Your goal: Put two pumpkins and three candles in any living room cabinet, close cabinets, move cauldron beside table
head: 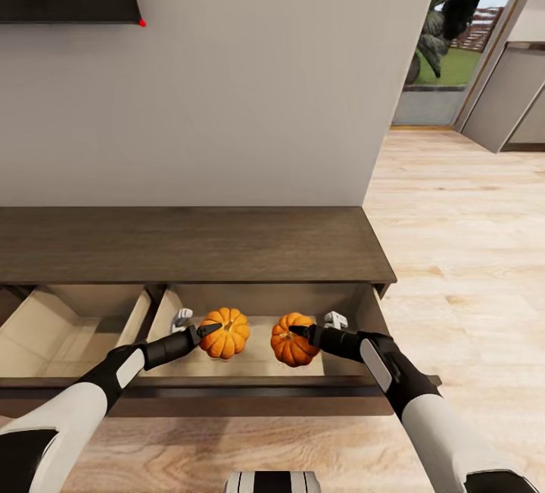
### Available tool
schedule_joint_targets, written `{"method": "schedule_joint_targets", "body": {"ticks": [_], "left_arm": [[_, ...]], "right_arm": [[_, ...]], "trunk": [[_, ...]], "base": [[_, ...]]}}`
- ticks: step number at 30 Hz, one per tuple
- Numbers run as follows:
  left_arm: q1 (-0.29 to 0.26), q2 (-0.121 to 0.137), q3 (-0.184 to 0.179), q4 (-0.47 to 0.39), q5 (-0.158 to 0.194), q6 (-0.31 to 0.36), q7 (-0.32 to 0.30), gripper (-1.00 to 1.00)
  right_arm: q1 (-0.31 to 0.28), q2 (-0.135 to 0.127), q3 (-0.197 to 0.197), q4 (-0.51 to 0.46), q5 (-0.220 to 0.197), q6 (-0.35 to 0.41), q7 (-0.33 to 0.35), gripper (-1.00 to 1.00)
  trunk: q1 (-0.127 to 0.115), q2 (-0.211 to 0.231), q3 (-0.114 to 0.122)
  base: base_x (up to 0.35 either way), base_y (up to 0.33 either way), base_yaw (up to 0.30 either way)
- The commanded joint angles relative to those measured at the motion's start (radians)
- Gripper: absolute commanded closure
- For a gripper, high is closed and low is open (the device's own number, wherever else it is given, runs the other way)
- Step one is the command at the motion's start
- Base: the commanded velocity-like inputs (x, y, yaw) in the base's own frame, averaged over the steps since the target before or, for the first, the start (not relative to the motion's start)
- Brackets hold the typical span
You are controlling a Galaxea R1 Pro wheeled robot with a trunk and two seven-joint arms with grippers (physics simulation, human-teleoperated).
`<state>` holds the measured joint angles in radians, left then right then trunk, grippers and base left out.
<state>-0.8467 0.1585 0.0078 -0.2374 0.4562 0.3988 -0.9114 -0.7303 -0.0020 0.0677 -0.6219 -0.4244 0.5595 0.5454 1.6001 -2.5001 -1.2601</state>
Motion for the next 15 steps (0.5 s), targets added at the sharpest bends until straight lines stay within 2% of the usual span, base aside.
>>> {"method": "schedule_joint_targets", "body": {"ticks": [1,5,9,15], "left_arm": [[0.0,0.0,0.002,-0.006,0.0,-0.003,-0.001,1.0],[0.007,0.002,0.011,-0.029,0.0,-0.008,-0.007,1.0],[0.01,0.002,0.013,-0.051,0.0,0.015,-0.007,1.0],[0.011,0.001,0.014,-0.085,0.001,0.02,-0.007,1.0]], "right_arm": [[-0.001,0.001,0.001,0.003,0.0,0.0,0.002,1.0],[-0.008,-0.001,-0.021,-0.005,-0.021,0.001,0.023,1.0],[-0.009,0.0,-0.045,-0.006,-0.025,0.001,0.045,1.0],[-0.009,0.0,-0.046,-0.006,-0.025,0.002,0.073,1.0]], "trunk": [[0.0,0.0,0.0],[0.0,0.0,0.0],[0.0,0.0,0.0],[0.0,0.0,0.0]], "base": [[0.0,0.0,0.0],[0.0,0.0,0.0],[0.062,-0.013,0.0],[0.091,-0.044,0.0]]}}
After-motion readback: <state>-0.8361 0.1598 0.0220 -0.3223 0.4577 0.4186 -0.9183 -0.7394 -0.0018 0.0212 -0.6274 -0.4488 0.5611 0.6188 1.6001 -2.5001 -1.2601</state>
